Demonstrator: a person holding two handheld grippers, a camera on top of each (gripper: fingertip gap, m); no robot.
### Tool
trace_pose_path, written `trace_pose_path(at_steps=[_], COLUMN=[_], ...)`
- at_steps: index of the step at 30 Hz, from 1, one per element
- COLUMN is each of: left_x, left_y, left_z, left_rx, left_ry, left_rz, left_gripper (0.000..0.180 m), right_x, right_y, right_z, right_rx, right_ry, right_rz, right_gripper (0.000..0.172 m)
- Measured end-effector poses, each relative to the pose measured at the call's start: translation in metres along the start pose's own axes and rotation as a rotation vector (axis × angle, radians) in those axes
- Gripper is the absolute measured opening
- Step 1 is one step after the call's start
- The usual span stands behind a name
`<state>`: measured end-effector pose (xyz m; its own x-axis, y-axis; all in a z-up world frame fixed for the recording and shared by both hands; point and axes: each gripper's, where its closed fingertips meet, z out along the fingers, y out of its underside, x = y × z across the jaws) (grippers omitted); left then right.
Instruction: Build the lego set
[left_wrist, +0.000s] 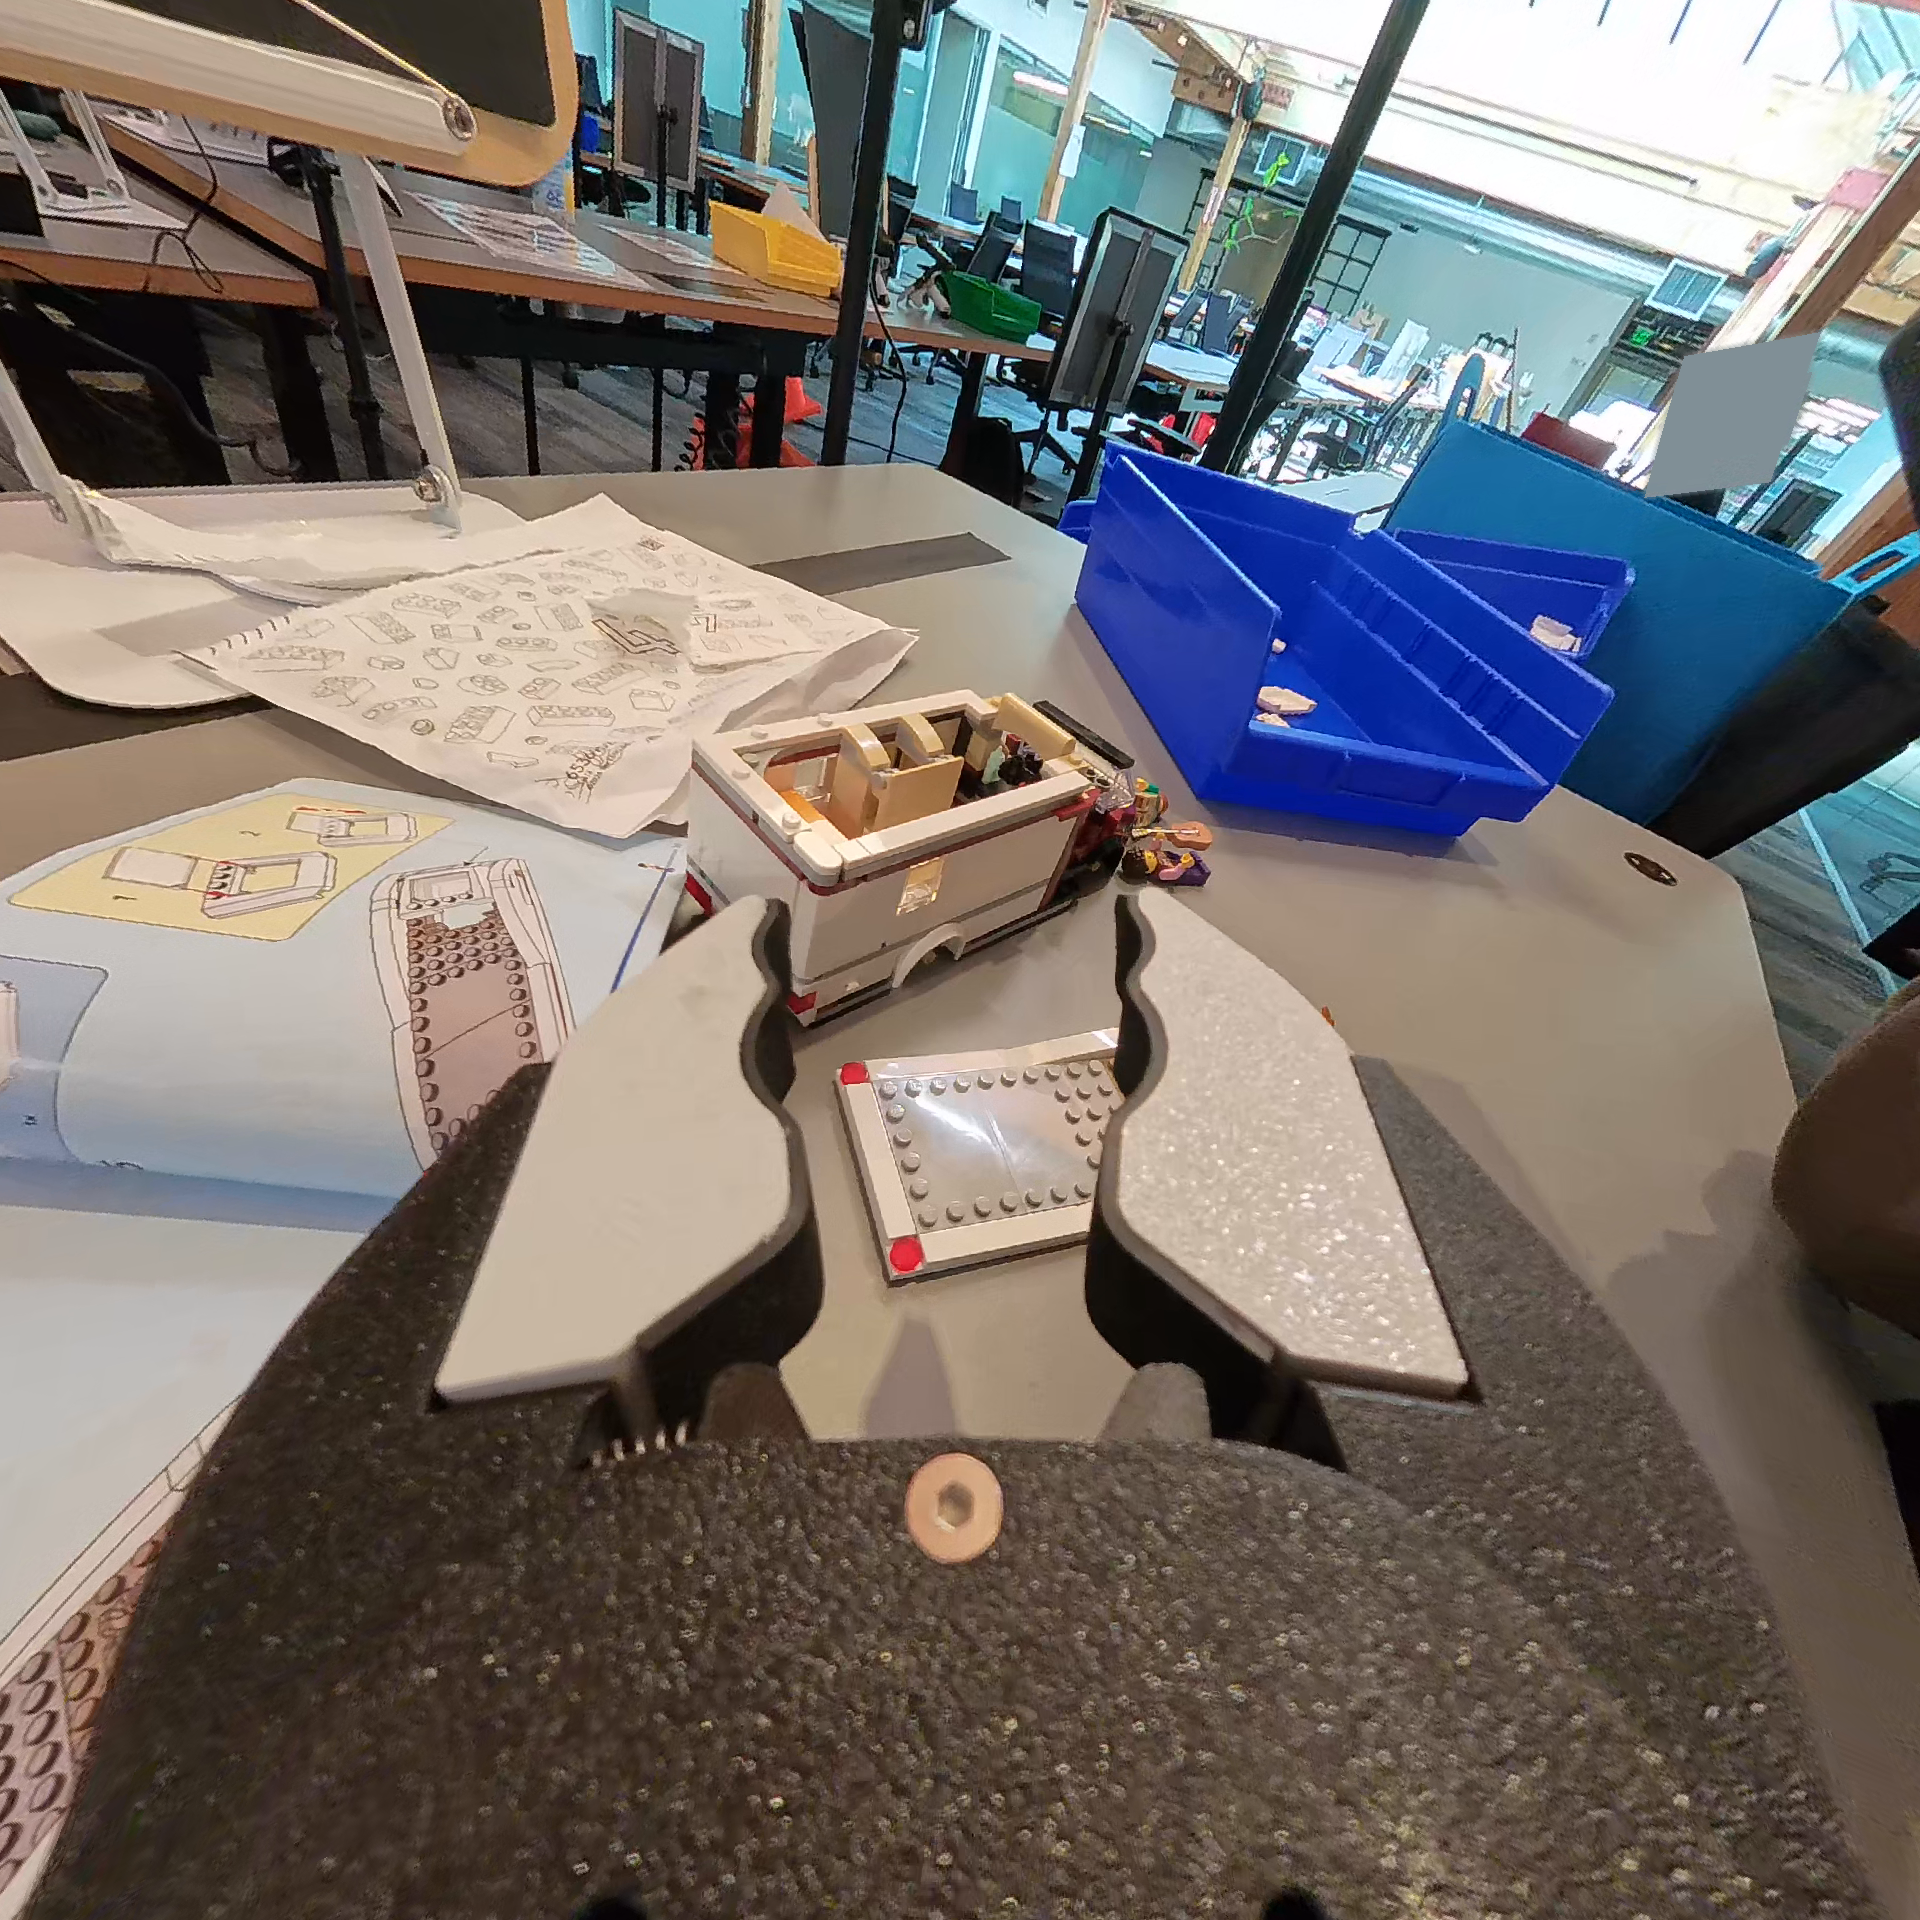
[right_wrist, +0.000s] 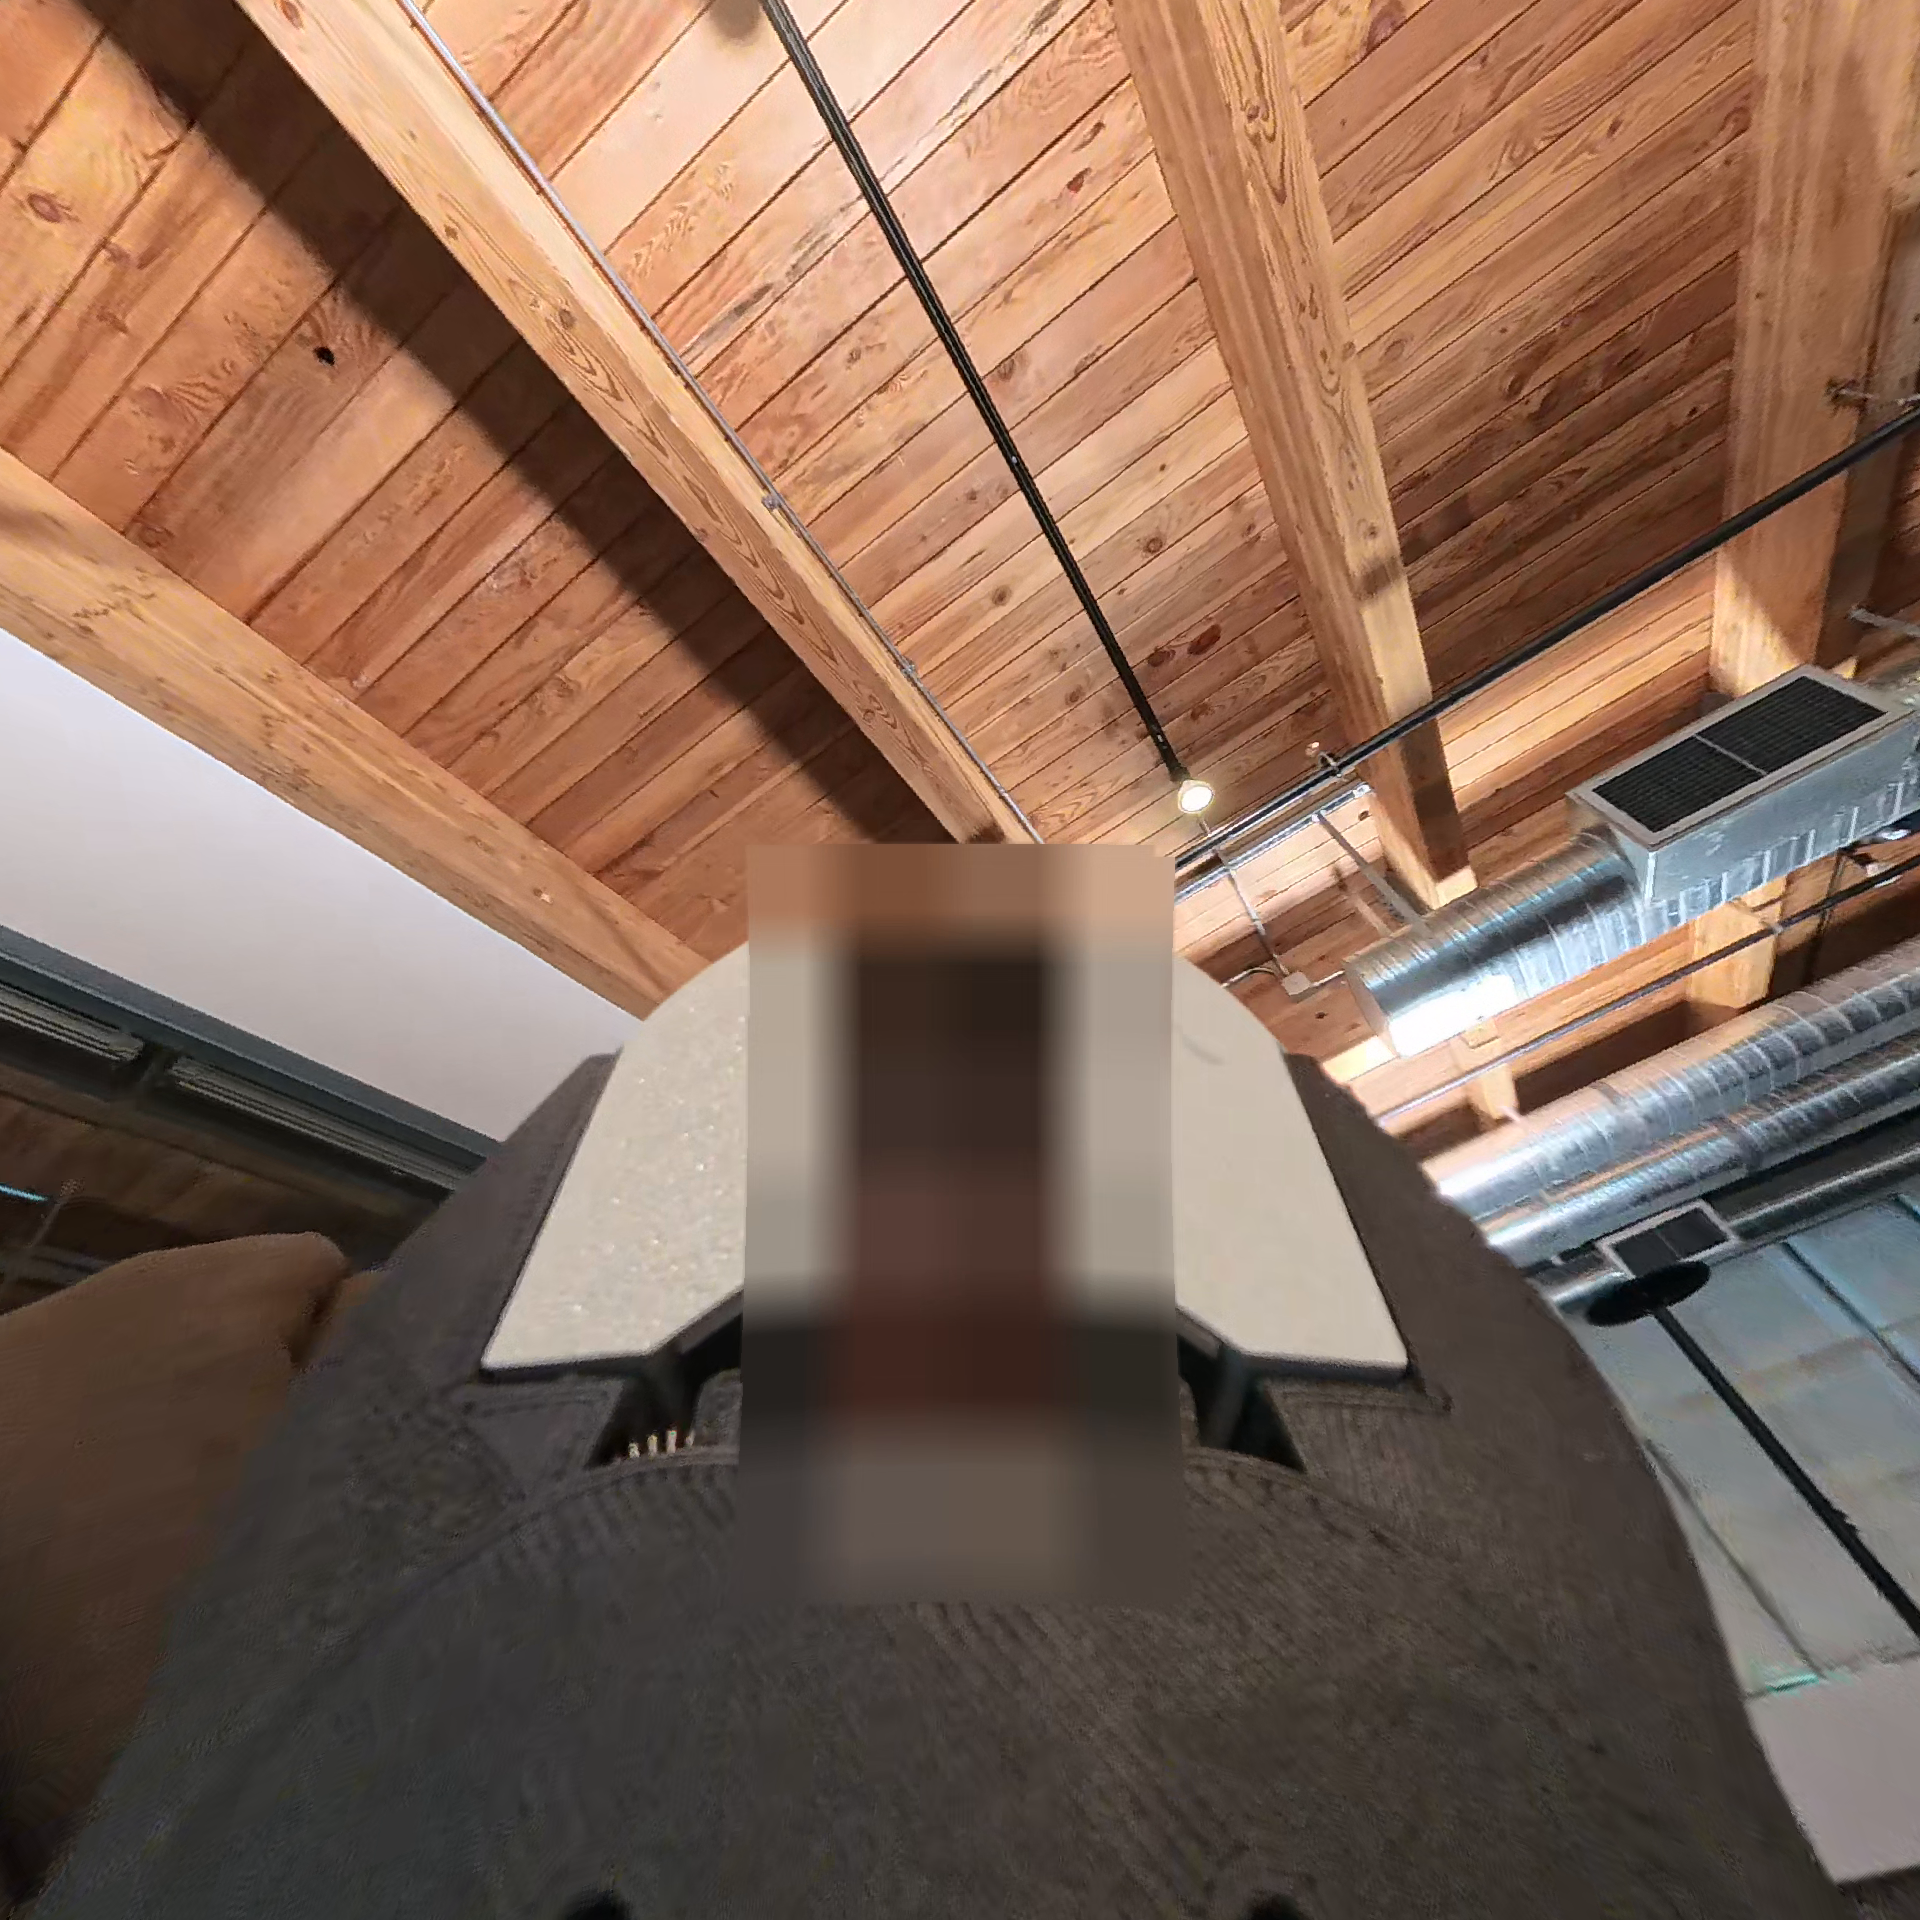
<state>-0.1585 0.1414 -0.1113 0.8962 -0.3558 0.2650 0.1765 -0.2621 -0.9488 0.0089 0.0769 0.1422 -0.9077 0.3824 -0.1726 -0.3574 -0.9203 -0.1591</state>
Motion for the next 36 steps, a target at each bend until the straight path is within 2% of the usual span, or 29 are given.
trace_pose_path(at_steps=[9, 17, 20, 22, 25, 29, 32, 36], left_x=[-0.021, -0.046, -0.054, -0.059, -0.065, -0.072, -0.077, -0.088], left_y=[0.0, 0.008, 0.013, 0.021, 0.036, 0.044, 0.038, 0.03], left_z=[-0.008, -0.014, -0.014, -0.013, -0.011, -0.006, 0.001, 0.01], left_rx=[-0.023, -0.116, -0.16, -0.209, -0.304, -0.378, -0.412, -0.419], left_ry=[-0.085, -0.242, -0.288, -0.309, -0.309, -0.293, -0.301, -0.34], left_rz=[0.03, 0.18, 0.231, 0.268, 0.316, 0.318, 0.347, 0.356], left_gripper=[0.061, 0.062, 0.062, 0.063, 0.065, 0.065, 0.066, 0.066], right_x=[0.024, 0.033, 0.052, 0.077, 0.124, 0.166, 0.184, 0.19], right_y=[-0.001, -0.002, -0.004, 0.002, 0.019, 0.048, 0.065, 0.07], right_z=[-0.004, -0.009, -0.024, -0.044, -0.092, -0.162, -0.206, -0.226], right_rx=[0.005, 0.047, 0.014, -0.105, -0.406, -0.798, -1.038, -1.168], right_ry=[0.05, 0.057, 0.169, 0.321, 0.596, 0.873, 1.013, 1.065], right_rz=[-0.01, 0.075, -0.01, -0.119, -0.284, -0.308, -0.35, -0.442], right_gripper=[0.036, 0.034, 0.032, 0.027, 0.022, 0.026, 0.034, 0.036])
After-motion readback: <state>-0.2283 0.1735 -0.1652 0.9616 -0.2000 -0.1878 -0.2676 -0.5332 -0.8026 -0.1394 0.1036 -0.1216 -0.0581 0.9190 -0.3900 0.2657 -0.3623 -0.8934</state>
